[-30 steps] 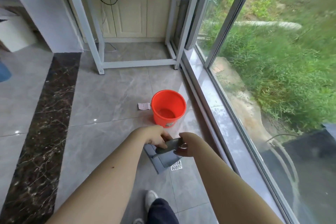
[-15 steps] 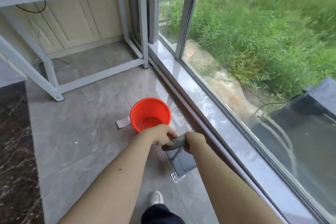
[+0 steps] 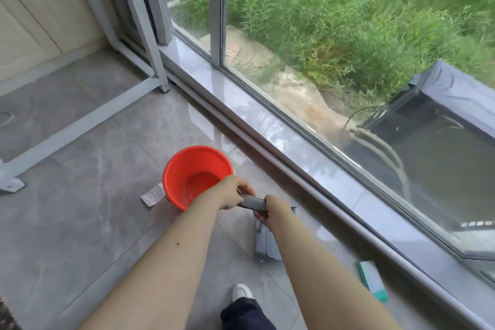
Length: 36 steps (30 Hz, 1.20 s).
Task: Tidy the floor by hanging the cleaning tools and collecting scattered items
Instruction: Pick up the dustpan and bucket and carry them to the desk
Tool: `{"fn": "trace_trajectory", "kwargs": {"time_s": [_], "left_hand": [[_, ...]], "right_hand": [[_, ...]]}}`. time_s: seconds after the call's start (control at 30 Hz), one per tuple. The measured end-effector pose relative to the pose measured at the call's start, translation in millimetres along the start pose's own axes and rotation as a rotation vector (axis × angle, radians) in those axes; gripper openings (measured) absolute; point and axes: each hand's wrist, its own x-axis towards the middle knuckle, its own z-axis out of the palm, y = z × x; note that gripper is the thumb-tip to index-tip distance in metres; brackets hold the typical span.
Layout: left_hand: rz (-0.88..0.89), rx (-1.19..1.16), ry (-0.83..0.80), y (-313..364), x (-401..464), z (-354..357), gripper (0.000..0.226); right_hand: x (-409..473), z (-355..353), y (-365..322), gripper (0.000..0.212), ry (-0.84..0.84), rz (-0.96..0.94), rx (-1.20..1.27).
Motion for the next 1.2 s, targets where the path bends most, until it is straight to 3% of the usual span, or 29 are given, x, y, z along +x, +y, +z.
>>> {"fn": "trace_trajectory", "kwargs": {"time_s": [0.07,0.13,0.27,0.4,0.47,0.53,0.67,0.87,1.07,1.2], "left_hand": [[0.011,0.018,-0.029,-11.9,8.8,-8.6,0.049],[0.011,0.043,-0.067,-28.3,20.9,-20.0,0.05],[0.047,0.03,-0.102,-54.4,46.8,-50.4,0.046],[0.098,0.064,-0.172,-66.1,70.8,-85.2,0.041],[0.108,0.069,-0.191,-71.1,83.0,-102.0,0.039],[0.112,0.078,-0.222,-74.8,92.5,-114.1,0.038],[0.135,0.058,-0.247,-74.9,103.3,-118.5,0.037],[0.149,0.034,-0.206,-90.2,128.0,-104.9,0.033],[0.133,0.024,-0.042,-129.6,153.4,-87.0,0.024],[0.095,0.007,0.049,-162.6,177.6,-95.5,0.017]], "right_hand": [[0.5,20.2,5.8,0.01,0.101,0.03,0.108],[12.7,44.2,15.5,0.027,0.204,0.045,0.239],[24.3,85.8,8.1,0.033,0.26,0.039,0.344],[35.1,112.5,-6.5,0.008,0.261,0.056,0.389],[43.5,127.7,-8.5,0.02,0.26,0.019,0.366],[49.4,143.5,-8.7,0.015,0.387,-0.024,0.4],[51.5,159.4,-12.5,0.025,0.568,-0.05,0.508],[72.0,163.2,-11.0,0.03,0.74,-0.095,0.463],[105.6,178.8,-6.3,0.033,0.775,-0.087,0.366],[130.8,204.8,-2.5,0.03,0.78,-0.179,0.287]]}}
